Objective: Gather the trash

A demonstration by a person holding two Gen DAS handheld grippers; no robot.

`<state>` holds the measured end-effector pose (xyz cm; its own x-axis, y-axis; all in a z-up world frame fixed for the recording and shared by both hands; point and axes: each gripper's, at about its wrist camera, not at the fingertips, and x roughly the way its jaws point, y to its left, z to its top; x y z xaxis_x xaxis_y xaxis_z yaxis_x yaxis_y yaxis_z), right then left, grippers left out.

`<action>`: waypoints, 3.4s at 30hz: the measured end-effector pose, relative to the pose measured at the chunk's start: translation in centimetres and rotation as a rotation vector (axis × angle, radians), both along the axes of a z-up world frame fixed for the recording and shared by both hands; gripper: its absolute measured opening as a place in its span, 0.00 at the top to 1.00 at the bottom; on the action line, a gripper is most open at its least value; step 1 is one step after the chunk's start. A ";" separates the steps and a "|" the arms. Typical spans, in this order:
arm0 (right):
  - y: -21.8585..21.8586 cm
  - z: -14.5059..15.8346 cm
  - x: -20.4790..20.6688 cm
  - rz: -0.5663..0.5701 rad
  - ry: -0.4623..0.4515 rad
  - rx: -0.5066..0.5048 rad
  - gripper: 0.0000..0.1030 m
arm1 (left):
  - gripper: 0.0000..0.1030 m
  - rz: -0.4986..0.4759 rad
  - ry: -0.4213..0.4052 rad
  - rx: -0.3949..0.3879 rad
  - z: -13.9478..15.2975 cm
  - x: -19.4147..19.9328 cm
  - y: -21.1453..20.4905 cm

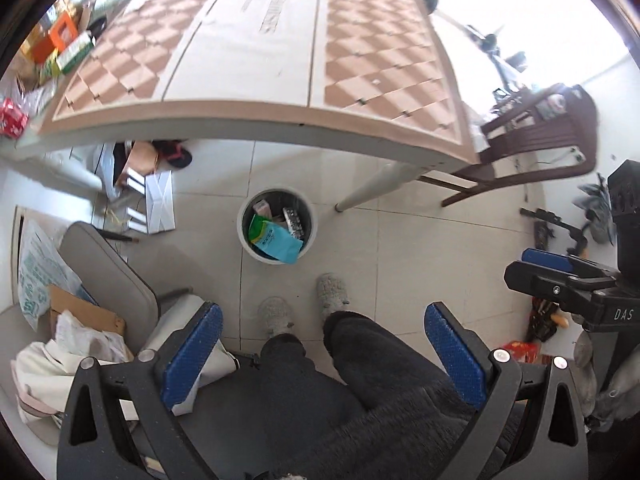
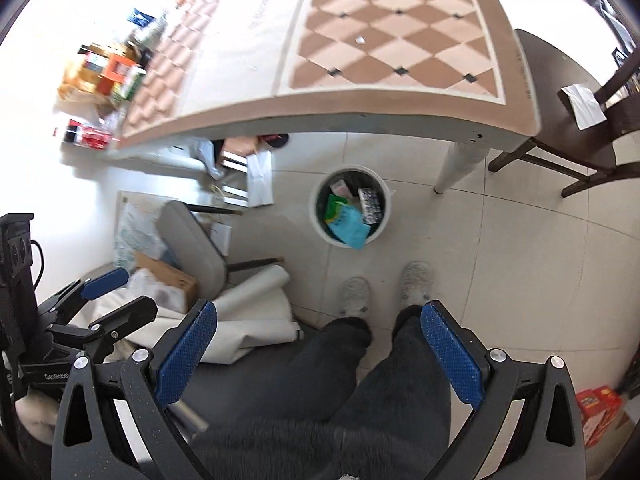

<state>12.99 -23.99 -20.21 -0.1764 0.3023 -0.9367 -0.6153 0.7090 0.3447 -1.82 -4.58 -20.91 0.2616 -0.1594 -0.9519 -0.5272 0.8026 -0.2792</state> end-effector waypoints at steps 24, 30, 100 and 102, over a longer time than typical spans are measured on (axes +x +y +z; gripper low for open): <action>-4.3 11.0 -7.7 -0.043 -0.035 0.139 0.00 | 0.00 0.022 -0.172 -0.015 9.2 -3.6 -2.3; -4.3 11.2 -7.6 -0.030 -0.031 0.147 0.00 | 0.00 0.036 -0.180 -0.024 9.4 -3.7 -2.5; -4.2 11.2 -9.3 -0.036 -0.018 0.143 0.00 | 0.00 0.001 -0.178 -0.010 10.1 -2.5 -2.9; -4.3 11.2 -9.3 -0.037 -0.017 0.144 0.00 | 0.00 0.003 -0.180 -0.010 10.2 -2.5 -2.7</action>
